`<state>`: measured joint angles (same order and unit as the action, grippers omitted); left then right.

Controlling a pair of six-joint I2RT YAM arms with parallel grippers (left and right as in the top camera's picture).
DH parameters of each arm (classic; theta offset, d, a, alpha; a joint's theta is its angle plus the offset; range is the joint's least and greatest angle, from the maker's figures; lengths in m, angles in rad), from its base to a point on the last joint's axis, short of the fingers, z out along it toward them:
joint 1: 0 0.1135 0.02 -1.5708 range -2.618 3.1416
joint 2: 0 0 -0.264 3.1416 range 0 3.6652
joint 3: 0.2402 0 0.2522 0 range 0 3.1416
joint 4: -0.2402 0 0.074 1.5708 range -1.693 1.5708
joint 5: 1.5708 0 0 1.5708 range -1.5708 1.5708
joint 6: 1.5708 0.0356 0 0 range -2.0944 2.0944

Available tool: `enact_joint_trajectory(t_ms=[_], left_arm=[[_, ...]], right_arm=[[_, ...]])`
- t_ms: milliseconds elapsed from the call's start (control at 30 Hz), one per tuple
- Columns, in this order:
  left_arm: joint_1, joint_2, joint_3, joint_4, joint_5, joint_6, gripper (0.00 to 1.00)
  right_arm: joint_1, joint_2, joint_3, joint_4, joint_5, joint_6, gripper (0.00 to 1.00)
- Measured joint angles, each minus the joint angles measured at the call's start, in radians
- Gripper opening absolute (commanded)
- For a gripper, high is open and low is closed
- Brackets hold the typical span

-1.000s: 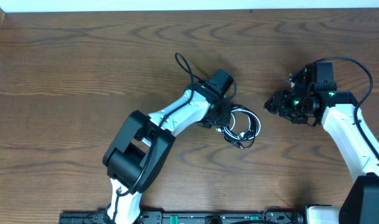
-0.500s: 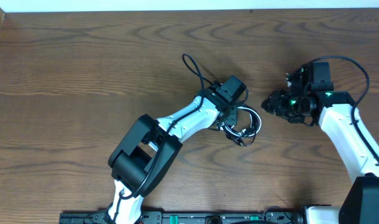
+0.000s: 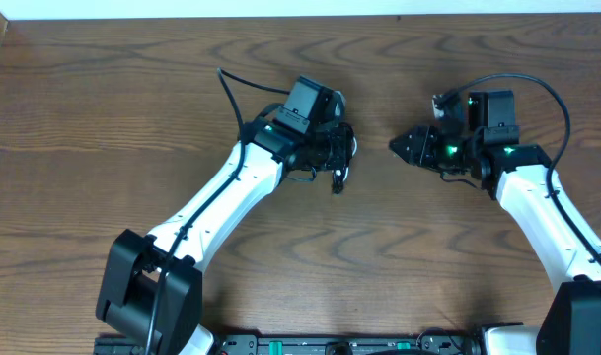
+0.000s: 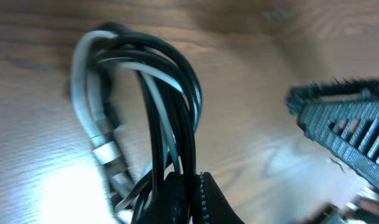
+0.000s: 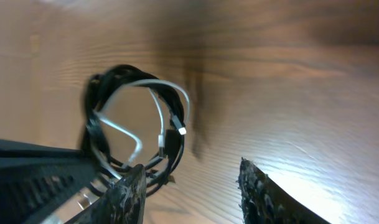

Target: Untangle cables

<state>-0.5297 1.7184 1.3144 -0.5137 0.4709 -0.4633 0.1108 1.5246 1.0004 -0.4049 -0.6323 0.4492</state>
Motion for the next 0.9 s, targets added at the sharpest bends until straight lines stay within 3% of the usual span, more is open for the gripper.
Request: enact_joint_trajectory(t_ms=[333, 633, 900], left_arm=[[0.026, 0.006, 0.0, -0.006, 0.127, 0.019, 0.07], [0.031, 0.006, 0.0, -0.006, 0.154, 0.019, 0.07], [0.031, 0.006, 0.0, -0.006, 0.156, 0.019, 0.07]], right_arm=[[0.015, 0.068, 0.0, 0.179, -0.166, 0.039, 0.44], [0.053, 0.172, 0.0, 0.289, -0.282, 0.052, 0.43], [0.069, 0.176, 0.0, 0.285, -0.301, 0.059, 0.33]])
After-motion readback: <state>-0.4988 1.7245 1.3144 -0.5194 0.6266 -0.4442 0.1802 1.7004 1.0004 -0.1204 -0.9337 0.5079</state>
